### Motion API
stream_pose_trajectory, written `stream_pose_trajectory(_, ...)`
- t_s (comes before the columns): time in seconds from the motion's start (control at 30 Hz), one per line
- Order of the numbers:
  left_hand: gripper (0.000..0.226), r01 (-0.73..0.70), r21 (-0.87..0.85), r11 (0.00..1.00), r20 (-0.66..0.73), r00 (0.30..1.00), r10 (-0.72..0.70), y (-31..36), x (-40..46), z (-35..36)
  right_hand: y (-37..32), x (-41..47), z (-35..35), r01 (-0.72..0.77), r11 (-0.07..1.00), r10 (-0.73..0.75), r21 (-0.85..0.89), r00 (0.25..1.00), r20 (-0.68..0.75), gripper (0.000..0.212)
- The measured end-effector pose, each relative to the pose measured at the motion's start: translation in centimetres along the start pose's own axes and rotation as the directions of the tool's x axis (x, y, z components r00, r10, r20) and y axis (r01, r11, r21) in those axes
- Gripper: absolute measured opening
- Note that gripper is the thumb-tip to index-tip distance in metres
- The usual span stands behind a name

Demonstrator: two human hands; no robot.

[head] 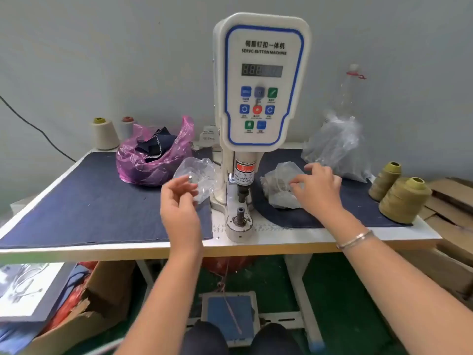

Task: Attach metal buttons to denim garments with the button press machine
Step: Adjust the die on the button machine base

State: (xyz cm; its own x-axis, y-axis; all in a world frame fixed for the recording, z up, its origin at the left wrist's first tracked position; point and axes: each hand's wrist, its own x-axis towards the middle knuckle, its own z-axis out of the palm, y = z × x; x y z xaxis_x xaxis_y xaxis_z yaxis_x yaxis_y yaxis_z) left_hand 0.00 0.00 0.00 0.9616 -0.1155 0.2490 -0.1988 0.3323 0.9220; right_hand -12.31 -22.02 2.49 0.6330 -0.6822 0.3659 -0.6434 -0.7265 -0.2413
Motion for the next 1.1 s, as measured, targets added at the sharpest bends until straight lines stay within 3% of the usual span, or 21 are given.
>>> stream_pose_trajectory(0.07,0.041,0.012,0.105,0.994,0.042,0.999,-0.017,0.1,1.2,0.1,0.2,1.2,0.6,0.032,0.960,-0.007,-0.277,0.996,0.092,0.027)
stream_pose_trajectory(0.13,0.037,0.066,0.128,0.990,0.002,0.998,-0.067,-0.7,2.7,-0.2,0.5,2.3,1.6,0.046,0.911,0.033,-0.410,0.982,0.185,0.028)
stream_pose_trajectory(0.23,0.032,0.165,-0.041,0.985,-0.309,0.936,-0.169,-1.0,5.2,-1.6,1.1,3.3,3.3,0.058,0.880,0.074,-0.472,0.964,0.257,0.028)
stream_pose_trajectory(0.3,0.034,0.118,-0.060,0.991,-0.438,0.889,-0.132,-0.1,7.0,-3.0,0.9,3.7,4.0,0.067,0.872,0.069,-0.485,0.964,0.258,0.028)
stream_pose_trajectory(0.4,0.035,-0.041,0.070,0.997,-0.402,0.913,0.065,0.5,7.3,-2.6,0.2,4.0,4.8,0.065,0.869,0.058,-0.491,0.971,0.232,0.027)
stream_pose_trajectory(0.47,0.035,-0.067,0.047,0.997,-0.391,0.917,0.080,0.0,6.1,-0.8,-0.1,4.3,5.4,0.047,0.874,0.056,-0.484,0.979,0.197,0.025)
stream_pose_trajectory(0.53,0.032,-0.117,0.175,0.978,-0.228,0.961,0.156,-1.2,4.8,0.9,-0.2,4.4,5.8,0.036,0.858,0.061,-0.513,0.983,0.172,0.023)
stream_pose_trajectory(0.6,0.027,-0.299,0.413,0.860,0.100,0.954,0.283,-3.1,4.0,1.2,-0.3,4.5,6.2,0.060,0.832,0.043,-0.552,0.984,0.171,0.022)
stream_pose_trajectory(0.7,0.023,-0.664,0.598,0.448,0.535,0.748,0.394,-5.0,4.2,0.1,-0.5,4.7,6.5,0.091,0.802,0.004,-0.590,0.987,0.158,0.020)
stream_pose_trajectory(0.77,0.023,-0.762,0.567,0.313,0.670,0.648,0.362,-5.2,4.8,-0.4,-0.7,4.7,6.8,0.110,0.789,-0.013,-0.605,0.987,0.161,0.020)
stream_pose_trajectory(0.87,0.021,-0.776,0.539,0.326,0.730,0.624,0.278,-5.3,4.3,-0.1,-1.0,4.9,7.1,0.124,0.781,-0.019,-0.612,0.984,0.175,0.020)
stream_pose_trajectory(1.1,0.022,-0.544,0.627,0.558,0.612,0.787,0.080,-8.3,2.9,0.2,-0.8,4.9,7.6,0.080,0.819,0.001,-0.568,0.990,0.141,0.020)
